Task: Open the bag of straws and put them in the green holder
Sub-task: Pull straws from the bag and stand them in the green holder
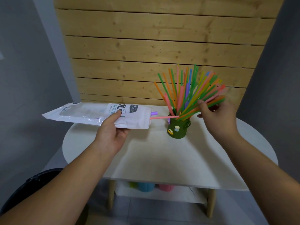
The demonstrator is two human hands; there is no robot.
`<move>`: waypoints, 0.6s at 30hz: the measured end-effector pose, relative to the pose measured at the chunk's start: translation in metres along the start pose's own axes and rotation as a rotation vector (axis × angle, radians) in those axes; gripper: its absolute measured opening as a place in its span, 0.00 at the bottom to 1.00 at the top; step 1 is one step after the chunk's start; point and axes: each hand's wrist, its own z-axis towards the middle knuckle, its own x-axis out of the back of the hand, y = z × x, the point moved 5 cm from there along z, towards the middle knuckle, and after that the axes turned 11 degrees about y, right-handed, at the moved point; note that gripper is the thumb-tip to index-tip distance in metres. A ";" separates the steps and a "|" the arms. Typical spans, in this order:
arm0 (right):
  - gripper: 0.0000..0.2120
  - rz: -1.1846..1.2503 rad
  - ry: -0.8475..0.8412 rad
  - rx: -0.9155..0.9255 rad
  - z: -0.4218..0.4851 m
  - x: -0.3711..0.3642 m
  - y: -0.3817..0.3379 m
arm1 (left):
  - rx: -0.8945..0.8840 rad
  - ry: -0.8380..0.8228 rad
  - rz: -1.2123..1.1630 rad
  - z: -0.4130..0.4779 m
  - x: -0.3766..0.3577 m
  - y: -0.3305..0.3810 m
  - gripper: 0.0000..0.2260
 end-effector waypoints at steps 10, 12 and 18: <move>0.13 0.047 -0.006 -0.009 -0.008 -0.003 0.000 | -0.004 0.001 0.039 -0.003 -0.001 -0.001 0.10; 0.18 0.065 -0.001 -0.006 -0.013 0.000 -0.005 | -0.004 0.001 0.042 -0.004 -0.002 -0.001 0.11; 0.28 0.015 0.022 -0.209 -0.032 0.007 0.001 | 0.000 -0.006 0.040 -0.007 -0.004 -0.002 0.14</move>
